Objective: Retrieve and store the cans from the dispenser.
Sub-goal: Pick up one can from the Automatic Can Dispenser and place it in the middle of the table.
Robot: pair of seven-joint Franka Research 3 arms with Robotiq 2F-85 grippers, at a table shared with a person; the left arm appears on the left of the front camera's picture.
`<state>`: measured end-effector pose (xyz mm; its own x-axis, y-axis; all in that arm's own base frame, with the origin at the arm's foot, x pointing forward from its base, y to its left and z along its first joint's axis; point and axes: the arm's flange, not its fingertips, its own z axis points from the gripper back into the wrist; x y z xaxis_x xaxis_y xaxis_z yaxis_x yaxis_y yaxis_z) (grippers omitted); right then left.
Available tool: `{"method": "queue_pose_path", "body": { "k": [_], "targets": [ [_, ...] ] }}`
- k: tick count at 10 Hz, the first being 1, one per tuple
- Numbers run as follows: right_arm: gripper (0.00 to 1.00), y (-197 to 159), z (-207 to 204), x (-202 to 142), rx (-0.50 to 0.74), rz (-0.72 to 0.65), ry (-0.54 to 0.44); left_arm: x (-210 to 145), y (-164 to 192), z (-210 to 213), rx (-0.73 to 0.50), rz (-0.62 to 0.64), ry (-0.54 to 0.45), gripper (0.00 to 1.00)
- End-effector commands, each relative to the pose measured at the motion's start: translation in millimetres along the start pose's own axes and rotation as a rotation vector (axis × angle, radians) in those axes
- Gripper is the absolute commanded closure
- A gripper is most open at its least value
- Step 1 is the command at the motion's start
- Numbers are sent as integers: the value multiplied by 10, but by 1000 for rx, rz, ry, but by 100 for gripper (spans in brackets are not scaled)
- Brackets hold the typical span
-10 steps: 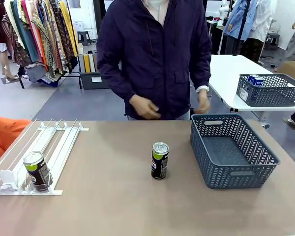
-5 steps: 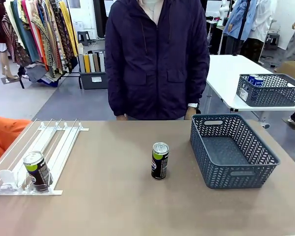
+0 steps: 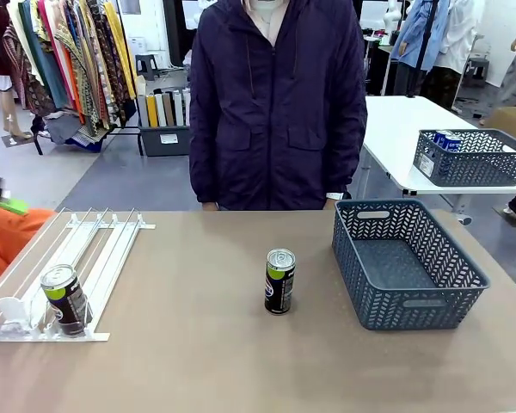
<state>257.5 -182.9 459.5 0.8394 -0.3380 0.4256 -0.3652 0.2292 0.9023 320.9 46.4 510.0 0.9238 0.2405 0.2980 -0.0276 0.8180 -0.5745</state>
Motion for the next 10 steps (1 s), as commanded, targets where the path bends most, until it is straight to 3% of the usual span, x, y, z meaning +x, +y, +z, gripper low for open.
{"method": "queue_pose_path", "body": {
  "k": [1, 2, 3, 4, 5, 10],
  "targets": [
    [0, 32, -22, 42, 25, 8, -23, -83, -460, -301, 565, -236, 140, 0],
    [0, 32, -22, 42, 25, 8, -23, -103, -634, -444, 704, -317, 206, 0],
    [0, 32, -22, 42, 25, 8, -23, -131, -743, -552, 736, -409, 297, 0],
    [0, 32, -22, 42, 25, 8, -23, -115, -791, -603, 743, -424, 310, 0],
    [0, 32, -22, 42, 25, 8, -23, -200, -787, -541, 456, -216, 106, 0],
    [0, 32, -22, 42, 25, 8, -23, -200, -787, -541, 456, -216, 106, 0]
  ]
}}
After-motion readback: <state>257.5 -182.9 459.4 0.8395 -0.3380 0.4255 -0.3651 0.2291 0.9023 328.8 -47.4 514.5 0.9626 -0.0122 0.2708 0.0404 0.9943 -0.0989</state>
